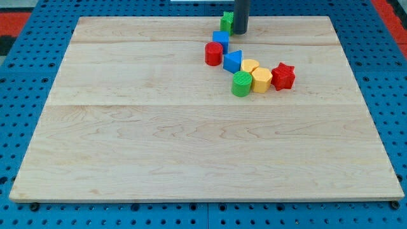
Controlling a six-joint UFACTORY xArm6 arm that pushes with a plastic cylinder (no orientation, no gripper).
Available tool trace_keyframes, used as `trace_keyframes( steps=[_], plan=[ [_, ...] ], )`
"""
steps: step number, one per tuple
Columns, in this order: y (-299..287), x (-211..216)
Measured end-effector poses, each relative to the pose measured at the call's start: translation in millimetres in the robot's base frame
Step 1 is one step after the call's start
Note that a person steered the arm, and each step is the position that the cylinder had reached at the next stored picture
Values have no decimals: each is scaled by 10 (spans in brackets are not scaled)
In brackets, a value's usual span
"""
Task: Push the green star to the top center
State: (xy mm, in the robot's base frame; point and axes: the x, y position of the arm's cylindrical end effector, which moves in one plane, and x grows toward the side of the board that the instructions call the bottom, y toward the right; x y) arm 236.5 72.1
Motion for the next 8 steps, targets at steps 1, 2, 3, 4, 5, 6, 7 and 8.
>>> trace_keyframes(
  steps=[1, 2, 3, 4, 5, 6, 7, 8],
  plan=[
    [-134, -15],
    [-330, -26],
    [-497, -31],
    [-497, -30],
    [-440, -30],
    [-350, 22],
    [-167, 256],
    [117, 601]
  ],
)
